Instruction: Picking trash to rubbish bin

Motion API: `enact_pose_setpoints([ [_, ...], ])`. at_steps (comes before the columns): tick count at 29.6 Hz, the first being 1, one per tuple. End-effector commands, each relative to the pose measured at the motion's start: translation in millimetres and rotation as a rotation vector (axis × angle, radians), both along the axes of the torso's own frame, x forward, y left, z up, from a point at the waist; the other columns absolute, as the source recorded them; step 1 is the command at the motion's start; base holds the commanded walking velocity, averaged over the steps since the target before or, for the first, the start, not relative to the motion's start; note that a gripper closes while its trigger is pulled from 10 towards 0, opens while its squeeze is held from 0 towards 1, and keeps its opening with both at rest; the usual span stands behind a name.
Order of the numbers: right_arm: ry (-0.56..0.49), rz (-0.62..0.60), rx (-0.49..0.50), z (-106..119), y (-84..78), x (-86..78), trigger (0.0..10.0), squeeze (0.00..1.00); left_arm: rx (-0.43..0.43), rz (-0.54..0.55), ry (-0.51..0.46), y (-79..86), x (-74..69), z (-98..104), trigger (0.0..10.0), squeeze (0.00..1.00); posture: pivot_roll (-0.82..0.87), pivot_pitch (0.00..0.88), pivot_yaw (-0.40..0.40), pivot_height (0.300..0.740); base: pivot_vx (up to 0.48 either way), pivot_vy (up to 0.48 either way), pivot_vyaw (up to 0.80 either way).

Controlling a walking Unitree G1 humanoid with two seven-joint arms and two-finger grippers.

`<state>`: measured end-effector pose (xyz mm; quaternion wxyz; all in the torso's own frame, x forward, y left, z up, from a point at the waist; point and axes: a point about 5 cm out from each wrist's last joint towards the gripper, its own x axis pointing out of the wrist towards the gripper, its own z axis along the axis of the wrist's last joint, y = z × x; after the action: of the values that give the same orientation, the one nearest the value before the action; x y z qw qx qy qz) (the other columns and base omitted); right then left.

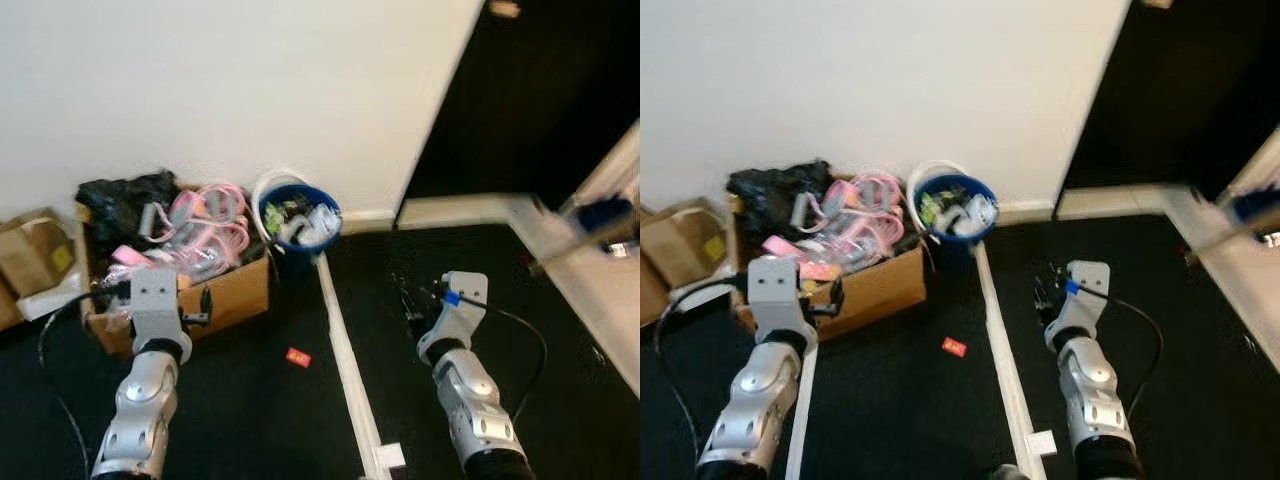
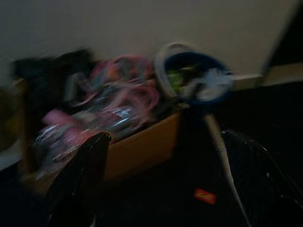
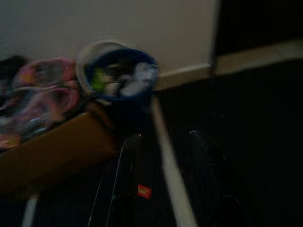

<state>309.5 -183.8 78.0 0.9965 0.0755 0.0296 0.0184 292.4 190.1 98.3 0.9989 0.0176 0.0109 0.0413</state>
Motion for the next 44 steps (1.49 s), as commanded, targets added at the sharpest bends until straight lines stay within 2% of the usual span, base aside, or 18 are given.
enact_pose_setpoints([
  [1, 0.007, -0.01, 0.002, -0.7, -2.8, -2.0, 10.0, 0.0, 0.007, -0.009, 0.022, -2.3, -1.1, -4.0, 10.0, 0.0, 0.03, 0.169, 0.004, 0.74, 0.0, 0.0, -0.8],
  [27, 0.015, -0.014, 0.001, -0.3, -5.9, -2.5, 10.0, 0.0, -0.037, 0.003, 0.053, -7.4, -3.1, -10.1, 10.0, 0.0, 0.03, 0.164, -0.005, 0.74, 0.0, 0.0, -0.8],
  [30, 0.02, -0.017, 0.008, -2.5, -4.0, -4.9, 10.0, 0.0, -0.007, -0.019, 0.063, -6.0, -5.4, -10.4, 10.0, 0.0, 0.03, 0.159, -0.003, 0.74, 0.0, 0.0, -0.8],
  [38, 0.022, -0.024, 0.011, -2.7, -7.4, -6.1, 10.0, 0.0, -0.016, -0.017, 0.065, -3.3, -6.5, -10.0, 10.0, 0.0, 0.02, 0.153, -0.007, 0.74, 0.0, 0.0, -0.8],
  [41, 0.02, -0.025, 0.006, -2.5, -8.6, -6.6, 10.0, 0.0, 0.027, -0.04, 0.047, -4.7, -6.4, -8.0, 10.0, 0.0, 0.02, 0.143, -0.009, 0.74, 0.0, 0.0, -0.8],
  [44, 0.018, -0.032, 0.007, -2.5, -9.6, -7.2, 10.0, 0.0, 0.017, -0.038, 0.037, -4.8, -5.9, -6.8, 10.0, 0.0, 0.02, 0.146, -0.012, 0.74, 0.0, 0.0, -0.27],
])
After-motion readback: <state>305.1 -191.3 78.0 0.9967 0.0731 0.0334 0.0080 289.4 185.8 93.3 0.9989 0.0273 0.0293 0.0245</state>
